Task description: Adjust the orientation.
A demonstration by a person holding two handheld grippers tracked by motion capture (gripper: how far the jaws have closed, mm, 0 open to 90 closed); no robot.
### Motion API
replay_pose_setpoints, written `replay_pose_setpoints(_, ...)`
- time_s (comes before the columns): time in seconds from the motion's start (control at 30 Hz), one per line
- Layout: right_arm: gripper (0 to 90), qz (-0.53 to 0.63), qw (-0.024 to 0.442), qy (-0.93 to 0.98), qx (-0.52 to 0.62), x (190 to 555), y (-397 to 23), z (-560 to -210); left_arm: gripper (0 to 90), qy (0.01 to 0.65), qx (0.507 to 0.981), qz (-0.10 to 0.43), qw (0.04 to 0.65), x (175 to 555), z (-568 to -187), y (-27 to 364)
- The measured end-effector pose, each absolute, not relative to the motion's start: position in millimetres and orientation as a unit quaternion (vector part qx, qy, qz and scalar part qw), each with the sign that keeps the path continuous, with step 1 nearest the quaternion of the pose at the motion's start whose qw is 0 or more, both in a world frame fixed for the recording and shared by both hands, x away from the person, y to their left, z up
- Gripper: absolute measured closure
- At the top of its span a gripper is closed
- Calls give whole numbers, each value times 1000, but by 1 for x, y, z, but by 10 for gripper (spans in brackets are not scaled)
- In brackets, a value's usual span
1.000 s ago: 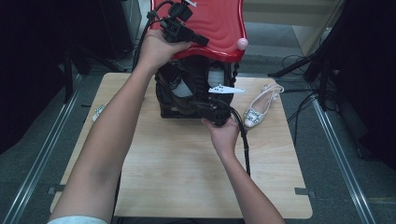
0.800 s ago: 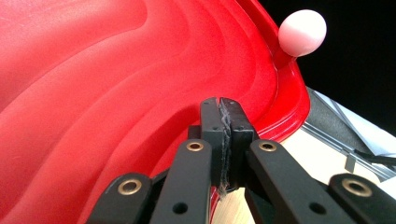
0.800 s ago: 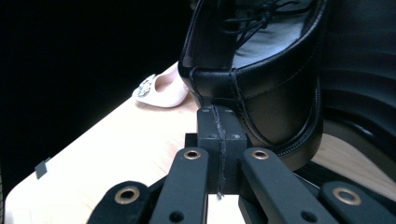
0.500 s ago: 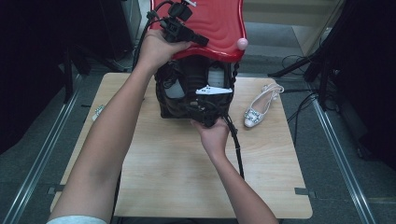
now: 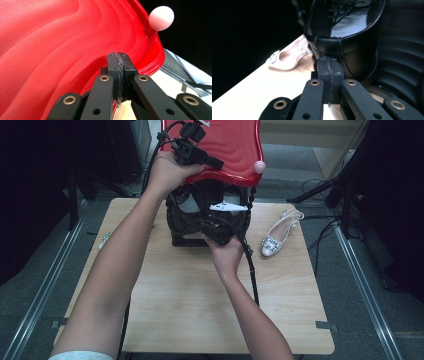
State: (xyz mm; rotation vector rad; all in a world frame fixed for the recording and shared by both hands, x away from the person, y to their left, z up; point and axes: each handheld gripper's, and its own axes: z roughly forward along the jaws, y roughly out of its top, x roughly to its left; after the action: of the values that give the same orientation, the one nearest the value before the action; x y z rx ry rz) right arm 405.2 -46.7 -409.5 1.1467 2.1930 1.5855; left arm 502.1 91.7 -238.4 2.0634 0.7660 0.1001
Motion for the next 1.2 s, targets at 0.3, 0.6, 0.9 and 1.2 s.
replay_pose_setpoints(0.3, 900, 534, 77, 743, 396, 420, -33, -409, 891, 309, 835, 41, 452, 502, -238, 92)
replay_pose_setpoints(0.6, 900, 515, 54, 759, 395, 417, -28, -421, 878, 304, 838, 55, 449, 499, -237, 92)
replay_pose_setpoints(0.9, 899, 526, 46, 762, 374, 392, -53, -418, 742, 304, 833, 70, 457, 483, -221, 96)
replay_pose_setpoints(1.2, 791, 525, 38, 773, 354, 366, -77, -422, 570, 289, 839, 84, 453, 440, -217, 104)
